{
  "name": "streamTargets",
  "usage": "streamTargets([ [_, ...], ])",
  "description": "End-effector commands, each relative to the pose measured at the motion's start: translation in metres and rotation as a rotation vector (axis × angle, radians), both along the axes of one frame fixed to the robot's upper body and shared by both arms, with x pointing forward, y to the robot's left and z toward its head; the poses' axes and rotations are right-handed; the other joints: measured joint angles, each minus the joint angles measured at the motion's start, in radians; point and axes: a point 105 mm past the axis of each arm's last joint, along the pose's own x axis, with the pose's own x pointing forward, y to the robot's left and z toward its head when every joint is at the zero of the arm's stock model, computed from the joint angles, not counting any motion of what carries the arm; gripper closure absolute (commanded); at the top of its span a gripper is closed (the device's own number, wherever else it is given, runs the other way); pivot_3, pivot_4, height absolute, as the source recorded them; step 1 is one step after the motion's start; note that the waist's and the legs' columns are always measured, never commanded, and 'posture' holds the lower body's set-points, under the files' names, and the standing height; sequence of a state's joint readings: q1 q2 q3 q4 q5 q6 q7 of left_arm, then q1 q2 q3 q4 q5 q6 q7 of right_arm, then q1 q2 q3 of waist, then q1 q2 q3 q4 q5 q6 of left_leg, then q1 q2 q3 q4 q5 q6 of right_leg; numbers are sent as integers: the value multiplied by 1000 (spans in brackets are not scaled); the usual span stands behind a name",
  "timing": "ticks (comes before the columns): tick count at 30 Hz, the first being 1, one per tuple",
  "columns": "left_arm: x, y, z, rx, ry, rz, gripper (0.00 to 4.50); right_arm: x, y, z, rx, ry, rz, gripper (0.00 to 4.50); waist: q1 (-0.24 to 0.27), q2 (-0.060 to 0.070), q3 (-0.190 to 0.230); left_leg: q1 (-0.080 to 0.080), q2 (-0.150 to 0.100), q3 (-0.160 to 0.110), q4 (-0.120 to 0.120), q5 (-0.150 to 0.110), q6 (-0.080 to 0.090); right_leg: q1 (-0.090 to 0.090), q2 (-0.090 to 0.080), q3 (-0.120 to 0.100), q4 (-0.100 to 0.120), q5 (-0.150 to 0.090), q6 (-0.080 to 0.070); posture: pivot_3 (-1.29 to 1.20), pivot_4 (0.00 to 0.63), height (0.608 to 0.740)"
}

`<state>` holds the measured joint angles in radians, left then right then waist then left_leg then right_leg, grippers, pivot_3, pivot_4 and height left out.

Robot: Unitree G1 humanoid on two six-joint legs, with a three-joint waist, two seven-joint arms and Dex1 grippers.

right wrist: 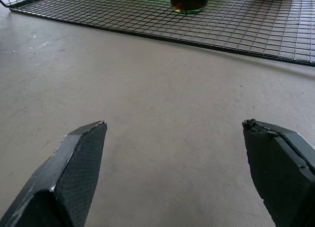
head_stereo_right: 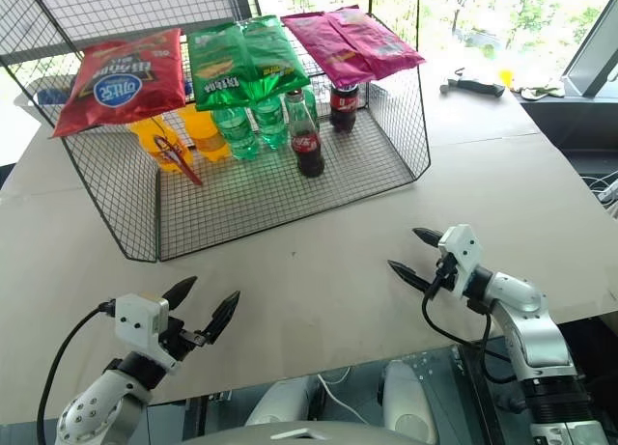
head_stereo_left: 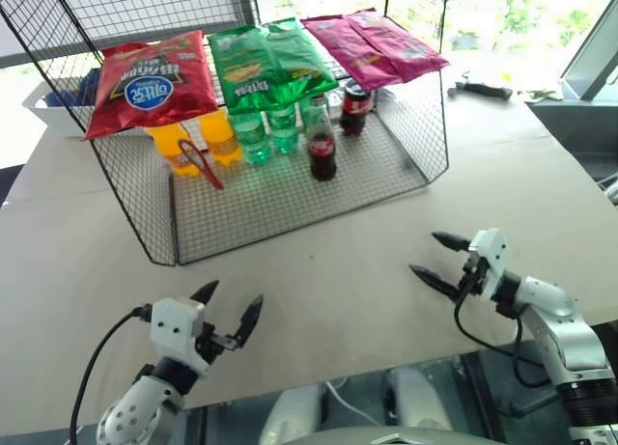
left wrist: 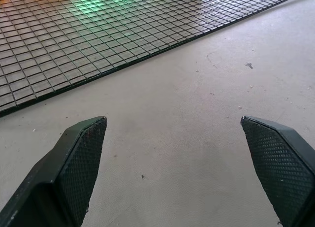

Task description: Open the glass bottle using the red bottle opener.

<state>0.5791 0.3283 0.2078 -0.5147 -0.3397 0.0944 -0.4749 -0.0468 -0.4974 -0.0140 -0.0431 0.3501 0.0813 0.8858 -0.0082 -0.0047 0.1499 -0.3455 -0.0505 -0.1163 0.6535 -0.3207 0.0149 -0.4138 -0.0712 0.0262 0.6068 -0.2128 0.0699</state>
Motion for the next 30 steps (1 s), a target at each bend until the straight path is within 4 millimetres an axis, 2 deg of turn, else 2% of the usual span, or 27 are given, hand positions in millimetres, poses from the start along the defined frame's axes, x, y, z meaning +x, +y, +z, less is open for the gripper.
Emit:
streamTargets([
  [1,3,-1,13,16,-43,-9,0,0,1,8,-5,-39,11,50,0,0,0,0,0,0,0,0,0,0,0,0,0,0,0,0,150,740],
  [13,15,-11,10,11,-44,-27,0,0,4,6,-7,-46,1,50,0,0,0,0,0,0,1,0,0,0,0,0,2,0,0,0,150,740],
  [25,19,-10,12,5,-43,-14,0,-3,7,5,1,-44,-3,50,0,-1,-1,1,0,1,2,0,0,0,0,1,2,0,0,0,150,740],
  [27,22,-8,15,-15,-56,2,0,-2,9,7,7,-50,-3,50,0,-1,-1,1,0,1,3,0,0,0,0,1,3,0,0,0,150,740],
  [30,28,-4,20,-9,-68,-1,0,-1,19,23,57,-86,10,50,0,0,-1,0,0,1,5,0,0,0,0,1,4,0,0,0,150,740],
])
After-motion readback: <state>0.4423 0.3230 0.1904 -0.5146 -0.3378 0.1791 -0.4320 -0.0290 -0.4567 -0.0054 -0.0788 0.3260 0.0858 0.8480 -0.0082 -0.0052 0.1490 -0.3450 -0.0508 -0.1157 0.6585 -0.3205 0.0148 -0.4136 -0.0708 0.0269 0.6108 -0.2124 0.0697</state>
